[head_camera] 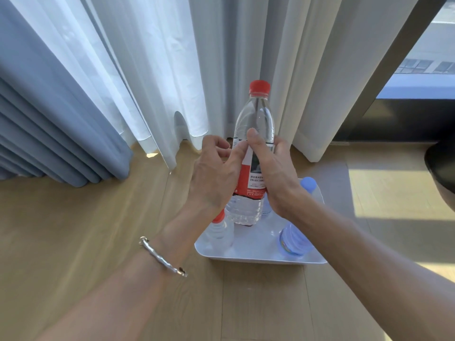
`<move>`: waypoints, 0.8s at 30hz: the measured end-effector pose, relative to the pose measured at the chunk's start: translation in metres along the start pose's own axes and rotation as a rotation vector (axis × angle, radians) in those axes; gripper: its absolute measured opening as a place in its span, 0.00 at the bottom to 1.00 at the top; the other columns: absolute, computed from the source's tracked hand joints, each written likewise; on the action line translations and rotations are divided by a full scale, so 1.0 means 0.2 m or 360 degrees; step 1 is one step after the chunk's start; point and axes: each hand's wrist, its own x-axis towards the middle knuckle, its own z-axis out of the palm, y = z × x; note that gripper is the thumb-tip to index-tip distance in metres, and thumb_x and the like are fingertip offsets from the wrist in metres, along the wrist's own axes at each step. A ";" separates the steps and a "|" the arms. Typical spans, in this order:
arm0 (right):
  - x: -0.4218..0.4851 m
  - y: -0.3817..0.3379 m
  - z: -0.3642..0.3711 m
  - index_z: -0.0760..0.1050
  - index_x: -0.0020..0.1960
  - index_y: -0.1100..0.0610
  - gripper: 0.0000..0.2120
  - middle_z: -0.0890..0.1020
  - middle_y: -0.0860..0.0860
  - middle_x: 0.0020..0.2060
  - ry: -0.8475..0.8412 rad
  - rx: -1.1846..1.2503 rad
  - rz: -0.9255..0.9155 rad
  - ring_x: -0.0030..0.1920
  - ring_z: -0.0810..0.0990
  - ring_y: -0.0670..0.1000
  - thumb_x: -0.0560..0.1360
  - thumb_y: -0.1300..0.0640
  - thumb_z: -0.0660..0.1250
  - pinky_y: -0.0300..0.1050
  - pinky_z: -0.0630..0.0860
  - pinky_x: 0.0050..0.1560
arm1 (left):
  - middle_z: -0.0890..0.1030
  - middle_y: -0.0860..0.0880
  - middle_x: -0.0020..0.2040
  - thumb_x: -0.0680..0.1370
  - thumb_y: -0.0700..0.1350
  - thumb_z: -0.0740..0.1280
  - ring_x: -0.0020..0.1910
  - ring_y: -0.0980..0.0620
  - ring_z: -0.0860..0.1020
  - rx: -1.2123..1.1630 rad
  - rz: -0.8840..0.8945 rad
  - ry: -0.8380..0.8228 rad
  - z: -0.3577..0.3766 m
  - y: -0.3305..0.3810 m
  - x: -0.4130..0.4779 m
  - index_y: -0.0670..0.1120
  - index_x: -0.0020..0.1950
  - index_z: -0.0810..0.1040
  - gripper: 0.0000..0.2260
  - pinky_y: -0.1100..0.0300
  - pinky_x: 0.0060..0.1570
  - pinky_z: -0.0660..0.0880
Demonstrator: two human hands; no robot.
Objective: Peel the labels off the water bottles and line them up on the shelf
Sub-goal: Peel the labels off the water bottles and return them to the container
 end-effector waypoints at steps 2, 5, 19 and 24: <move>-0.01 0.00 -0.01 0.65 0.65 0.54 0.25 0.82 0.55 0.52 -0.0002 -0.0025 -0.0035 0.48 0.85 0.52 0.75 0.42 0.67 0.53 0.81 0.52 | 0.77 0.55 0.34 0.79 0.56 0.62 0.36 0.56 0.78 0.0046 0.0010 0.0025 0.00 0.01 0.00 0.52 0.42 0.68 0.10 0.61 0.37 0.71; 0.00 0.00 -0.01 0.66 0.64 0.53 0.24 0.82 0.52 0.49 0.0035 -0.0079 -0.0088 0.46 0.85 0.50 0.75 0.42 0.68 0.48 0.82 0.49 | 0.79 0.55 0.33 0.81 0.54 0.61 0.35 0.56 0.78 0.0114 0.0016 0.0032 0.01 0.02 0.00 0.53 0.41 0.68 0.10 0.63 0.34 0.68; 0.02 -0.03 -0.01 0.70 0.56 0.52 0.20 0.82 0.49 0.43 0.0090 -0.0051 -0.0051 0.42 0.83 0.49 0.75 0.38 0.63 0.48 0.82 0.48 | 0.84 0.43 0.46 0.74 0.54 0.59 0.46 0.45 0.84 -0.0203 -0.0146 0.0054 -0.02 0.00 0.03 0.50 0.43 0.73 0.09 0.42 0.47 0.80; 0.02 -0.05 0.00 0.75 0.59 0.58 0.30 0.84 0.61 0.49 0.0105 0.0077 0.0011 0.46 0.85 0.60 0.74 0.33 0.61 0.60 0.81 0.52 | 0.82 0.45 0.46 0.82 0.44 0.58 0.39 0.51 0.83 -0.0391 -0.0246 0.0100 -0.02 0.02 0.05 0.41 0.50 0.74 0.08 0.59 0.35 0.81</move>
